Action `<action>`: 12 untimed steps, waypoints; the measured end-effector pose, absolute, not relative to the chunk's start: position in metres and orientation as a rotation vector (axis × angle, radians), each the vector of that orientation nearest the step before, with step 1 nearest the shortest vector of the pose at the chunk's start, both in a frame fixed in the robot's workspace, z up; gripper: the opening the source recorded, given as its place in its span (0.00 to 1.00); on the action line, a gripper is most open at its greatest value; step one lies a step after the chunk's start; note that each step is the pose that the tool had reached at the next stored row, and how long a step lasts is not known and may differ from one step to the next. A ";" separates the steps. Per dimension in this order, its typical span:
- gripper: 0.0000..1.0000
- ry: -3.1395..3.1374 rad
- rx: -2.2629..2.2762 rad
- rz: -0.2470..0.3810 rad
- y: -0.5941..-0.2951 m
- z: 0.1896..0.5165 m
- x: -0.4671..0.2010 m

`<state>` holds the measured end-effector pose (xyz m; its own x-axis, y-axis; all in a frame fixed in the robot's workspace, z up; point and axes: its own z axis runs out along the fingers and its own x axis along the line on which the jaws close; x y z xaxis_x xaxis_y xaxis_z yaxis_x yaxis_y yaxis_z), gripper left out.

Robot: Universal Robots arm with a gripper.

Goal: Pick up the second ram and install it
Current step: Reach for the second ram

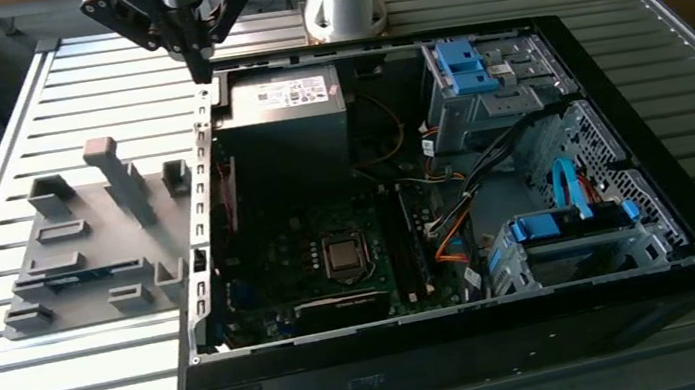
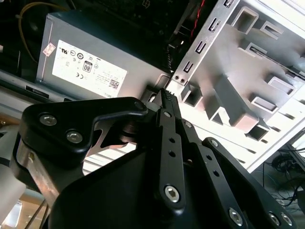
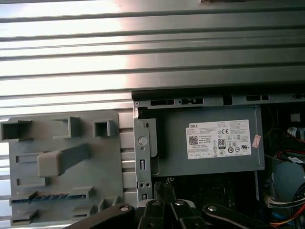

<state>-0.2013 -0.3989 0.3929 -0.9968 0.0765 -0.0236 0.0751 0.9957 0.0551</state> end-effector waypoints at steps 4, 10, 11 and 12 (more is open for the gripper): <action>0.11 3.112 0.118 0.084 -0.399 0.393 -0.205; 0.11 3.112 0.118 0.084 -0.399 0.393 -0.211; 0.11 3.112 0.118 0.084 -0.399 0.393 -0.212; 0.11 3.112 0.118 0.084 -0.399 0.393 -0.213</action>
